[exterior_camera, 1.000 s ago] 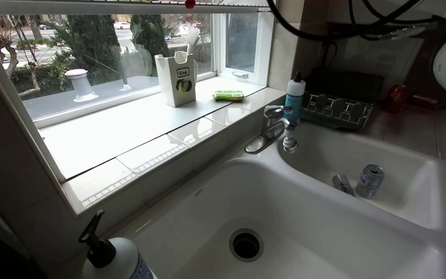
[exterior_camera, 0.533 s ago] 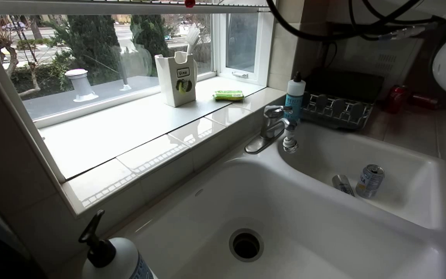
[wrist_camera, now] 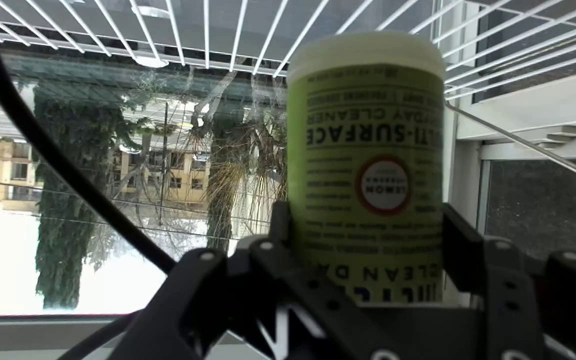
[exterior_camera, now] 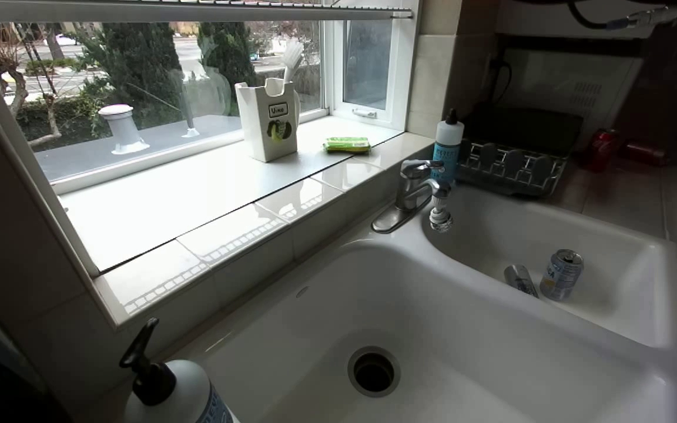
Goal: Shift the yellow bottle to the sink
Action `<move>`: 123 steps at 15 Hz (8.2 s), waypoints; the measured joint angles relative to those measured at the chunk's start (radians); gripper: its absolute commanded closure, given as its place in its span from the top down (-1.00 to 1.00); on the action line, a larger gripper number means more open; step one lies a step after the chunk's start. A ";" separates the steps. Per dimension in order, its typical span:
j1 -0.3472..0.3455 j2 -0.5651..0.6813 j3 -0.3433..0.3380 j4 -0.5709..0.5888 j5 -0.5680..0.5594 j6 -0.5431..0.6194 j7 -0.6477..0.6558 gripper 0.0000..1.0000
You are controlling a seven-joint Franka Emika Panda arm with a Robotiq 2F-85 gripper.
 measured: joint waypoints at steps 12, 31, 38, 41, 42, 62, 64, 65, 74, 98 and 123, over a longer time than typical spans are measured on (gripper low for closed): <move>0.053 -0.268 -0.004 -0.263 -0.136 -0.326 0.000 -0.09; 0.059 -0.772 0.037 -1.070 -0.052 -0.273 0.007 0.41; 0.036 -0.773 0.051 -1.084 -0.052 -0.272 0.024 -0.09; -0.003 -0.768 0.075 -1.141 -0.085 -0.228 0.126 -0.09; -0.014 -0.767 0.085 -1.168 -0.112 -0.202 0.180 -0.09; -0.162 -0.937 0.092 -1.661 -0.192 0.219 0.256 -0.09; -0.189 -0.929 0.092 -1.663 -0.192 0.219 0.253 -0.09; -0.199 -0.924 0.093 -1.662 -0.192 0.216 0.253 -0.09; -0.256 -0.887 0.229 -1.599 -0.348 -0.008 0.580 -0.09; -0.118 -0.582 0.177 -1.374 -0.701 -0.296 1.219 -0.09; -0.048 -0.405 0.090 -1.269 -0.855 -0.410 1.458 -0.09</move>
